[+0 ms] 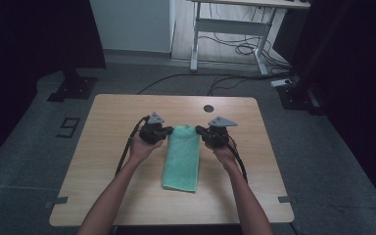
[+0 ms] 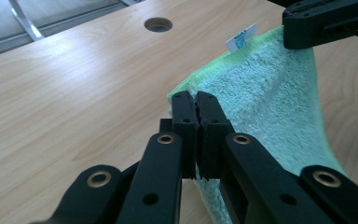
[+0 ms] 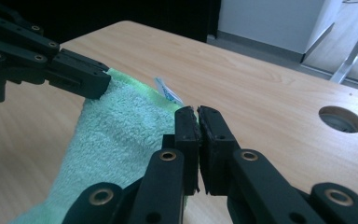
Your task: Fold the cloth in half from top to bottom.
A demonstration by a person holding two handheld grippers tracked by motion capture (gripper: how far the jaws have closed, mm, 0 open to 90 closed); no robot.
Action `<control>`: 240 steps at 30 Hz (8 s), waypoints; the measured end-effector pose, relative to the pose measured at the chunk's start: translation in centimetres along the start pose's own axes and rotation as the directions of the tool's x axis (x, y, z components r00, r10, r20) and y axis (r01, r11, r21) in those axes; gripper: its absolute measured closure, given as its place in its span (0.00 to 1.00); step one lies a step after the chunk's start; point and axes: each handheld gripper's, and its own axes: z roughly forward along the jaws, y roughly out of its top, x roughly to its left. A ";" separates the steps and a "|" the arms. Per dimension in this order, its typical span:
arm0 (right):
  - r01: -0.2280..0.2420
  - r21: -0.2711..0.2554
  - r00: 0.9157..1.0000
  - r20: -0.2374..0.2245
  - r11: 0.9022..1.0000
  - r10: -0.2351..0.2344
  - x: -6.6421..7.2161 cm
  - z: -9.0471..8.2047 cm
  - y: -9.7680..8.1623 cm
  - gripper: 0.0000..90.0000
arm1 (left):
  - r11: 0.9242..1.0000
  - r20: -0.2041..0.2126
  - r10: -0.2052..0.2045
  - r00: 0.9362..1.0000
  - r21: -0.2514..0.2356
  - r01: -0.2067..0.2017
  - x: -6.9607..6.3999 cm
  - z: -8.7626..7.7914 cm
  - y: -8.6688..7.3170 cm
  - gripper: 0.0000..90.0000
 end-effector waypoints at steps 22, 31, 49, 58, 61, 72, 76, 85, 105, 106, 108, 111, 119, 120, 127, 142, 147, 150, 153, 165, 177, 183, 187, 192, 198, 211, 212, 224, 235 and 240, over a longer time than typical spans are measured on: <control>0.032 -0.002 0.997 -0.066 0.999 -0.032 2.7 -2.4 -3.5 0.95 | 0.995 0.040 0.103 0.994 -0.016 -0.102 -2.6 -3.2 -2.7 0.94; 0.034 -0.002 0.995 -0.089 0.999 -0.034 3.6 -3.1 -4.2 0.95 | 0.994 0.053 0.112 0.992 0.007 -0.112 -3.5 -4.2 -3.4 0.95; 0.055 0.040 0.987 -0.153 0.998 -0.048 5.8 -4.5 -6.9 0.95 | 0.995 0.092 0.086 0.992 0.044 -0.091 -6.0 -5.7 -7.0 0.94; 0.054 0.061 0.982 -0.183 0.997 -0.042 6.5 -5.8 -8.9 0.94 | 0.994 0.120 0.090 0.989 0.055 -0.097 -7.7 -6.1 -9.2 0.93; 0.059 0.073 0.980 -0.195 0.996 -0.044 6.9 -6.1 -9.8 0.94 | 0.992 0.129 0.092 0.987 0.069 -0.101 -8.1 -6.2 -10.1 0.92; 0.079 0.109 0.969 -0.240 0.991 -0.051 7.9 -6.9 -11.3 0.87 | 0.987 0.126 0.106 0.986 0.104 -0.119 -9.0 -6.0 -11.8 0.86; 0.099 0.129 0.967 -0.247 0.987 -0.064 8.2 -7.0 -11.4 0.83 | 0.986 0.118 0.110 0.987 0.115 -0.124 -9.0 -5.9 -11.9 0.80; 0.112 0.119 0.970 -0.230 0.987 -0.082 8.7 -7.5 -11.3 0.59 | 0.992 0.125 0.102 0.987 0.055 -0.109 -8.8 -7.3 -11.6 0.52; 0.078 0.187 0.982 -0.186 0.979 -0.043 9.6 -2.9 -8.3 0.50 | 0.990 0.066 -0.031 0.997 0.138 0.022 -5.7 -1.3 -6.4 0.58; 0.084 0.193 0.981 -0.190 0.978 -0.047 9.8 -2.8 -8.5 0.50 | 0.989 0.058 -0.038 0.998 0.146 0.029 -5.5 -1.1 -6.5 0.58; 0.101 0.210 0.979 -0.196 0.972 -0.059 10.2 -2.8 -8.8 0.50 | 0.985 0.034 -0.054 0.998 0.164 0.048 -4.9 -0.9 -6.8 0.59; 0.118 0.228 0.978 -0.194 0.967 -0.074 10.4 -2.7 -9.1 0.50 | 0.981 0.005 -0.060 0.998 0.183 0.058 -4.3 -0.6 -7.2 0.59; 0.116 0.242 0.979 -0.190 0.963 -0.070 10.5 -2.6 -9.3 0.50 | 0.976 -0.002 -0.070 0.998 0.207 0.069 -3.6 0.0 -7.6 0.57; 0.115 0.242 0.979 -0.190 0.963 -0.069 10.5 -2.6 -9.3 0.50 | 0.976 -0.003 -0.070 0.998 0.205 0.069 -3.6 -0.1 -7.6 0.57; 0.106 0.192 0.981 -0.182 0.976 -0.071 10.3 -3.1 -8.6 0.49 | 0.991 0.009 -0.039 0.999 0.129 0.038 -4.8 -1.6 -5.8 0.57; 0.139 0.237 0.982 -0.155 0.962 -0.104 11.6 -2.0 -9.4 0.48 | 0.978 0.022 -0.060 0.998 0.201 0.054 -4.8 1.8 -7.1 0.60; 0.127 0.234 0.984 -0.151 0.964 -0.093 11.5 -2.0 -9.4 0.46 | 0.983 0.004 -0.036 0.999 0.183 0.035 -5.1 1.0 -6.6 0.59; 0.120 0.212 0.984 -0.153 0.970 -0.088 11.4 -2.5 -9.2 0.43 | 0.990 0.025 -0.024 0.999 0.139 0.021 -5.6 -0.8 -6.2 0.58; 0.097 0.181 0.985 -0.158 0.979 -0.068 11.0 -3.7 -8.8 0.42 | 0.992 0.053 -0.023 0.998 0.125 0.016 -6.1 -2.4 -6.4 0.56; 0.100 0.222 0.987 -0.147 0.970 -0.068 10.1 -5.3 -10.0 0.42 | 0.981 0.124 0.025 0.992 0.190 -0.048 -9.0 -3.7 -9.4 0.51; 0.144 0.259 0.986 -0.124 0.955 -0.115 10.5 -4.8 -10.6 0.43 | 0.970 0.120 0.043 0.992 0.233 -0.070 -8.9 -3.2 -10.4 0.50; 0.122 0.260 0.990 -0.104 0.958 -0.098 10.2 -4.4 -10.4 0.45 | 0.971 0.122 0.041 0.992 0.229 -0.068 -7.8 -2.5 -10.0 0.51; 0.105 0.263 0.993 -0.075 0.959 -0.088 9.5 -3.4 -9.9 0.45 | 0.971 0.104 0.022 0.994 0.233 -0.046 -6.5 -1.3 -9.1 0.51; 0.060 0.241 0.997 -0.051 0.969 -0.049 7.5 -1.8 -9.3 0.46 | 0.974 0.078 0.015 0.997 0.223 -0.032 -5.1 0.2 -8.1 0.51; 0.011 0.231 1.000 -0.022 0.973 -0.006 5.8 -0.5 -8.6 0.46 | 0.975 0.053 -0.012 0.999 0.222 0.000 -3.8 1.7 -6.9 0.52; -0.041 0.094 0.998 -0.044 0.995 0.045 4.8 -2.5 -8.0 0.44 | 0.988 0.036 -0.011 0.999 0.151 0.005 -4.9 -1.1 -5.7 0.47; -0.041 0.087 0.998 -0.046 0.995 0.045 4.9 -2.9 -7.9 0.44 | 0.990 0.033 -0.007 0.999 0.142 0.003 -5.2 -1.6 -5.6 0.47; -0.034 0.053 0.999 -0.036 0.998 0.036 5.4 -7.0 -9.2 0.44 | 0.998 0.002 0.014 1.000 0.056 -0.014 -7.4 -5.7 -6.9 0.46; -0.005 0.037 1.000 -0.030 0.999 0.006 6.5 -10.6 -11.1 0.44 | 0.998 -0.023 -0.009 1.000 0.054 0.010 -8.4 -7.4 -10.9 0.46; -0.005 0.051 0.999 -0.031 0.999 0.007 6.7 -11.6 -12.2 0.44 | 0.998 -0.031 -0.004 1.000 0.057 0.006 -9.0 -8.8 -12.1 0.46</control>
